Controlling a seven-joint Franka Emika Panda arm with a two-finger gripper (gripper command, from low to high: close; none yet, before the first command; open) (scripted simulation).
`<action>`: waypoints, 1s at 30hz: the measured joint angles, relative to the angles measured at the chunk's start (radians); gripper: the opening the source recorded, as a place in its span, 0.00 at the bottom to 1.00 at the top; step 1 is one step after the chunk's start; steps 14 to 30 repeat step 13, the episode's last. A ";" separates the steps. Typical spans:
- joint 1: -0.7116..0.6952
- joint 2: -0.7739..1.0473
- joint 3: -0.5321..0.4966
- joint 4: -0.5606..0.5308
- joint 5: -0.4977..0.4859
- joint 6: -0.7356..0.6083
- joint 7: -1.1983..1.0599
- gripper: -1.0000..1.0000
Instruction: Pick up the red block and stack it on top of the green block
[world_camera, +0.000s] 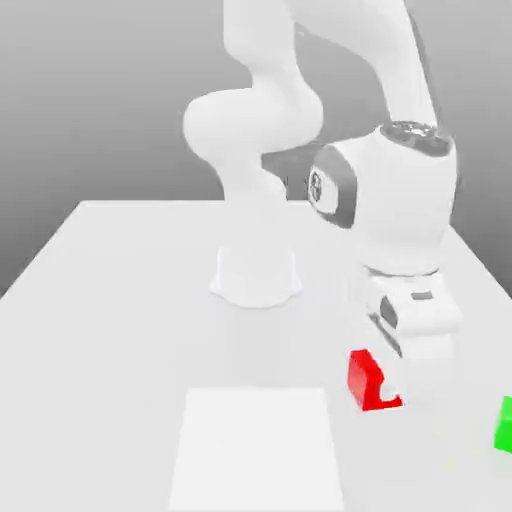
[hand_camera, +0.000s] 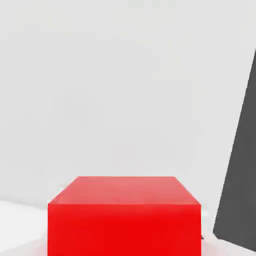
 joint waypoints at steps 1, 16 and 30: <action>0.022 0.018 0.021 0.035 0.009 -0.018 -0.009 0.00; 0.109 0.254 0.144 0.195 0.050 0.047 -0.053 1.00; 0.109 0.254 0.144 0.195 0.050 0.047 -0.053 1.00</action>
